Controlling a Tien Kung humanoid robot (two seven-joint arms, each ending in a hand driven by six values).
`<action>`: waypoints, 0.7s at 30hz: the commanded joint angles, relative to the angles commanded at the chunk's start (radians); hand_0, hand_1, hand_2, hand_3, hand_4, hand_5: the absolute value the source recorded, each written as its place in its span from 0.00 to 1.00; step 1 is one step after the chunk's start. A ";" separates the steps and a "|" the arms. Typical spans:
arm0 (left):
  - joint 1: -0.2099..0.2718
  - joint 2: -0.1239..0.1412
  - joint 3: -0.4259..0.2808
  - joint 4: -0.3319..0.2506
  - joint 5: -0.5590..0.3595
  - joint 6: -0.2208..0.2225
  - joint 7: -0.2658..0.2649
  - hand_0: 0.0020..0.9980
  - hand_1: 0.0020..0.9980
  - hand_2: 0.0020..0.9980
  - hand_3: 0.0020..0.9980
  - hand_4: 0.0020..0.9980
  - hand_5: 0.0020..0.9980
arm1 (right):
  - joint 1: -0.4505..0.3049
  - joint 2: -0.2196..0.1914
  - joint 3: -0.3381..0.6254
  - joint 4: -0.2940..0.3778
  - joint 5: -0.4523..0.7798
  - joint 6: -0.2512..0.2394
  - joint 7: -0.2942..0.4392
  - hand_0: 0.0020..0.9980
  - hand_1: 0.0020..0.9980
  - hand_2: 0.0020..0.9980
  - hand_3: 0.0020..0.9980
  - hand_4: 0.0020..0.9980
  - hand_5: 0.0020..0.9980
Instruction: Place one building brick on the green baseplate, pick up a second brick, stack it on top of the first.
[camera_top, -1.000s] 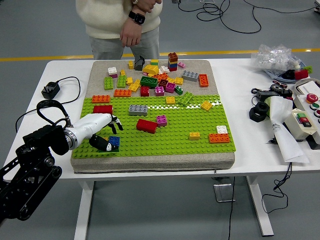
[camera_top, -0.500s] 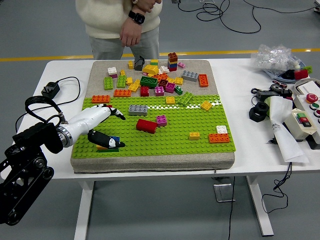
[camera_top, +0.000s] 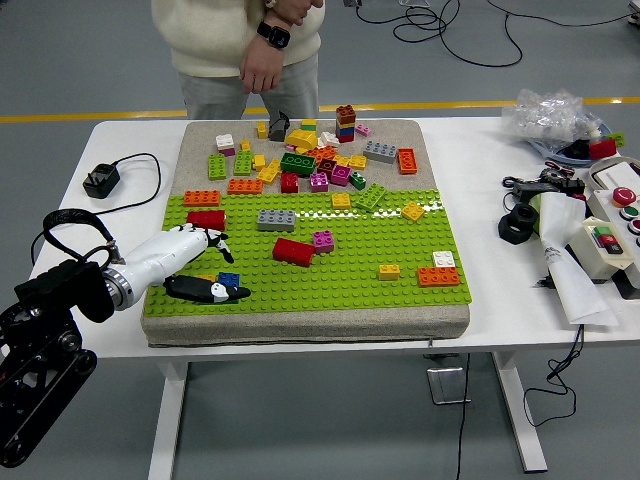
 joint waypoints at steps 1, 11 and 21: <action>0.001 0.000 0.001 0.003 0.003 0.000 -0.001 1.00 1.00 0.99 0.64 0.97 0.79 | 0.000 0.000 0.000 0.000 0.000 0.000 0.000 0.77 0.70 0.74 0.75 1.00 0.63; 0.017 0.000 0.003 0.001 0.023 -0.012 0.001 1.00 1.00 1.00 0.63 0.98 0.77 | -0.001 0.000 0.000 0.000 0.000 0.000 -0.001 0.77 0.70 0.74 0.75 1.00 0.63; 0.020 -0.003 -0.002 0.000 0.027 -0.014 0.003 1.00 1.00 0.99 0.62 0.98 0.73 | 0.000 0.000 0.004 0.000 0.002 0.000 -0.001 0.77 0.70 0.74 0.75 1.00 0.63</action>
